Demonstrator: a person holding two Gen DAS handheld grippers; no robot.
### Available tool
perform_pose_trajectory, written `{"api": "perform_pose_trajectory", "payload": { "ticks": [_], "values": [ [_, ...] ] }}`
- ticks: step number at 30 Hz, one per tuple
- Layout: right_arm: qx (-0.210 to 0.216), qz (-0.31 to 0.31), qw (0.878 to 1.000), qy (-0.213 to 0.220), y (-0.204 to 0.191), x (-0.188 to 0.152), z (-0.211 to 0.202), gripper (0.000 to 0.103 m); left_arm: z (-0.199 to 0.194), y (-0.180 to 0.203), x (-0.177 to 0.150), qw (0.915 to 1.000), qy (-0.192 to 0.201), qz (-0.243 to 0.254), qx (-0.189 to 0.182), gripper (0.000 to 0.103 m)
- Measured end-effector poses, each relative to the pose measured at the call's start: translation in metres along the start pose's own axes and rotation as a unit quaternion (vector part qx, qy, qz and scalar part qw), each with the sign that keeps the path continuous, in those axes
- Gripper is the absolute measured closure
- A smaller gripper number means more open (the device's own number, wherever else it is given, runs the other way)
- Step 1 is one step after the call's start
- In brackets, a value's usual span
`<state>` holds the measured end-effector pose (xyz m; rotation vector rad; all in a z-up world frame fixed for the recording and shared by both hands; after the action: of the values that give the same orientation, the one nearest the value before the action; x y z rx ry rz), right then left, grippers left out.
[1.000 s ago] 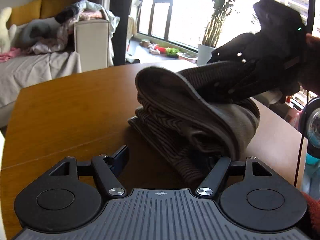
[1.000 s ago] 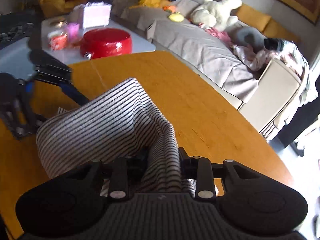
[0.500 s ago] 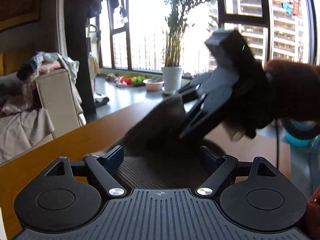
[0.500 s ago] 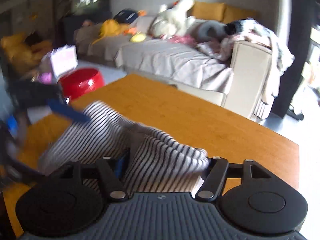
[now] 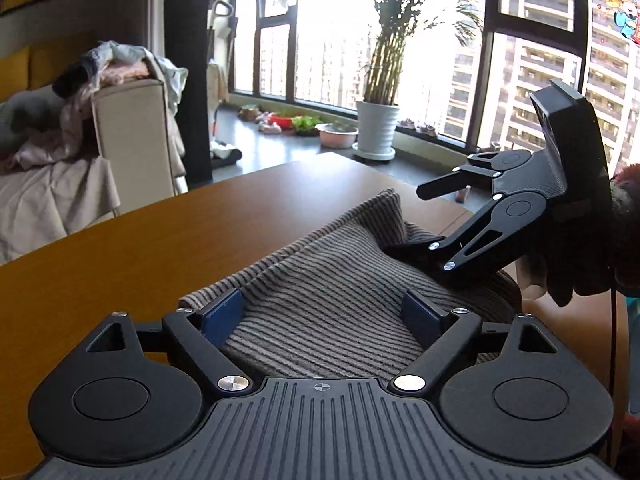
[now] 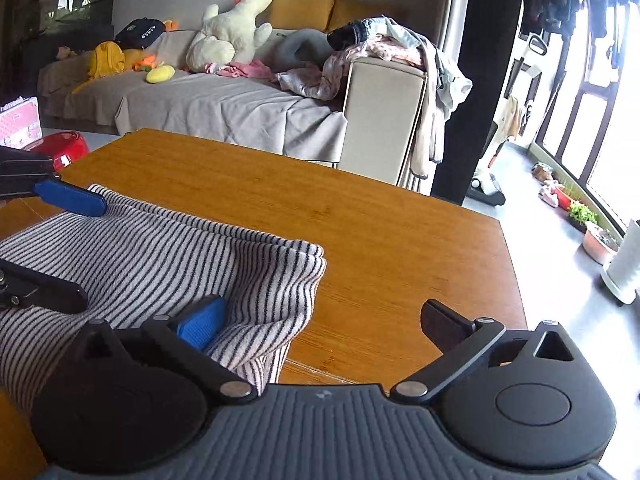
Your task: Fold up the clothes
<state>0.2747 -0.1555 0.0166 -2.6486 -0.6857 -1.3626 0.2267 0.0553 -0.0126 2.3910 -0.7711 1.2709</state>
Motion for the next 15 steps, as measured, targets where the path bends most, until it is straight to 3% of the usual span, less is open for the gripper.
{"api": "perform_pose_trajectory", "payload": {
  "ticks": [6,9,11,13,15],
  "values": [
    [0.010,0.018,0.999,0.044,0.002,0.005,-0.058,0.000,-0.032,0.007,0.012,0.9998,0.009,0.011,0.016,0.012],
    [0.065,0.069,0.993,0.063,0.000,0.000,-0.084,0.000,-0.034,0.007,0.016,0.9990,0.007,0.029,0.035,0.011],
    [0.110,0.114,0.985,0.075,-0.007,-0.006,-0.092,0.000,-0.021,0.001,0.015,0.9981,-0.017,0.022,0.055,0.011],
    [0.126,0.129,0.982,0.056,-0.019,-0.013,-0.086,0.000,-0.002,-0.009,0.011,0.9966,-0.049,-0.008,0.066,0.008],
    [0.093,0.100,0.990,0.020,-0.034,-0.025,-0.068,0.000,0.009,-0.021,0.008,0.9951,-0.063,-0.055,0.054,0.005]
  ]
}}
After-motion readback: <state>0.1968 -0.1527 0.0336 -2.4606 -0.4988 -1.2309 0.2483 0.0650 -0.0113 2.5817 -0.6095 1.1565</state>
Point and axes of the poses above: each gripper's, at about its wrist camera, not at the fingertips, and z roughly the way its jaws point, y to its right, x to its top, the point moved 3 cm from there along z, roughly the way its jaws point, and after that the axes turned 2 degrees about x, right-handed, at the moved point
